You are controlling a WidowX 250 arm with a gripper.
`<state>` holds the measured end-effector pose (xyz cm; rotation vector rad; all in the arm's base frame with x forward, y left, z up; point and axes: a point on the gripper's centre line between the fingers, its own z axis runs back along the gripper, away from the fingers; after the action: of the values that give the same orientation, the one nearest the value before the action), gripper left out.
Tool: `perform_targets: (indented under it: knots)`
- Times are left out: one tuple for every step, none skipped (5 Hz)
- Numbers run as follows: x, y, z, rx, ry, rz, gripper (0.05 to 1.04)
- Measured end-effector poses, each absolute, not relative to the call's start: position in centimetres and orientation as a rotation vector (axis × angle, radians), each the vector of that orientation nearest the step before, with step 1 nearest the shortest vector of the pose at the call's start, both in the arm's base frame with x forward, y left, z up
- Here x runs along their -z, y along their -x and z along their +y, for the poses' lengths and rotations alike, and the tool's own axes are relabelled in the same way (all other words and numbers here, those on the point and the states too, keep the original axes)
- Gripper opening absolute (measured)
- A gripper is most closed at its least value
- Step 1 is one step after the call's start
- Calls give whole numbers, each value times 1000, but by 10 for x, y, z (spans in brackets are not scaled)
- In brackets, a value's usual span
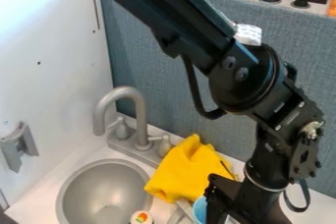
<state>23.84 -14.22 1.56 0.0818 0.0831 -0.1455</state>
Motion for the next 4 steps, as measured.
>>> perform_targets:
  knots:
    - [-6, -234, -140, 145, -98, 113, 1001]
    - [10, -231, -143, 162, -91, 102, 1001]
    - [27, -224, -153, 197, -80, 96, 1001]
    - [45, -219, -153, 184, -84, 129, 1001]
